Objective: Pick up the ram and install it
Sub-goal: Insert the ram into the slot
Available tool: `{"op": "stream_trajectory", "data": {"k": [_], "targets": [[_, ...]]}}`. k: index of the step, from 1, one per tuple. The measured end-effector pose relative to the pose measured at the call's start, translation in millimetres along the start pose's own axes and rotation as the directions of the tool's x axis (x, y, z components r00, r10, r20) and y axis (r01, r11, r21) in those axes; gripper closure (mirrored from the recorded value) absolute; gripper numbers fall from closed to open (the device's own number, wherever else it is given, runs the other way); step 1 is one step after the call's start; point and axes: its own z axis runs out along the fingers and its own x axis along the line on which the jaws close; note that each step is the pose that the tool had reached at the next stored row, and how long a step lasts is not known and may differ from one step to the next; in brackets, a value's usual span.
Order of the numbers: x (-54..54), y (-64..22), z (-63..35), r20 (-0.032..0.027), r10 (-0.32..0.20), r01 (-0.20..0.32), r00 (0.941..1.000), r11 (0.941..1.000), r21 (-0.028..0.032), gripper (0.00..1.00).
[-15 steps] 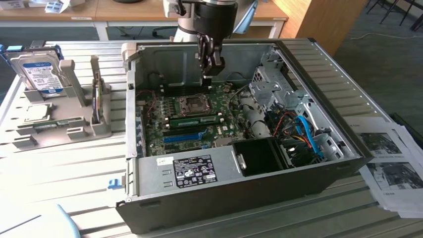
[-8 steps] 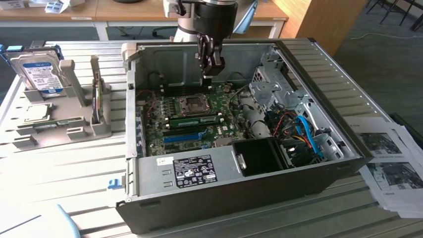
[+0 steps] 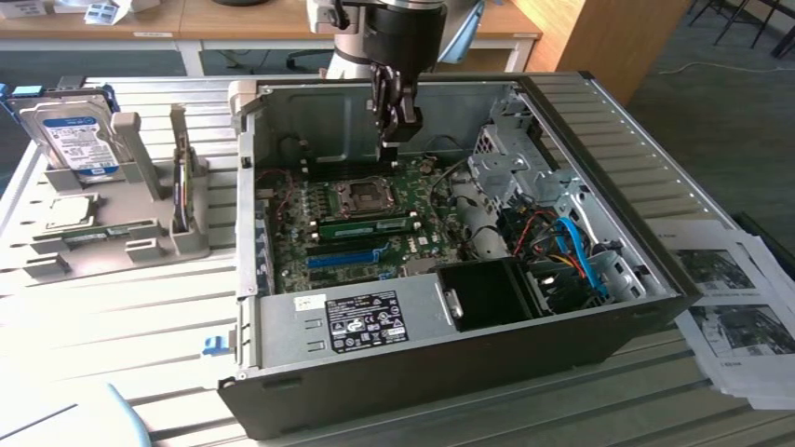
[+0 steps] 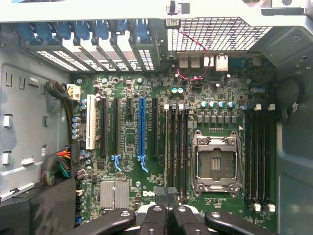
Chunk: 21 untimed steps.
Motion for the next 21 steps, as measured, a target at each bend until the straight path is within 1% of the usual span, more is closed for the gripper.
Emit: {"op": "stream_trajectory", "data": {"k": [1,2,3,4,6,9,17,19,21], "targets": [[0.1,0.0,-0.1,0.001,0.0,0.0,1.0,1.0,-0.0001,0.91],[0.1,0.0,-0.1,0.0053,0.0,0.0,1.0,1.0,0.0002,0.91],[0.1,0.0,-0.1,0.0132,-0.001,0.001,0.9999,1.0,0.0006,0.91],[0.0,0.0,0.0,0.0192,-0.001,0.001,0.9998,1.0,0.0007,0.91],[0.0,0.0,0.0,0.0219,-0.001,0.001,0.9998,1.0,0.0007,0.91],[0.0,0.0,0.0,0.0231,-0.001,0.001,0.9997,1.0,0.0006,0.91],[0.0,0.0,0.0,0.0233,-0.001,0.001,0.9997,1.0,0.0007,0.91],[0.1,-1.6,-0.1,0.0233,-0.001,0.001,0.9997,1.0,0.0007,0.91],[0.0,-5.0,-0.2,0.0233,-0.001,0.001,0.9997,1.0,0.0007,0.91]]}}
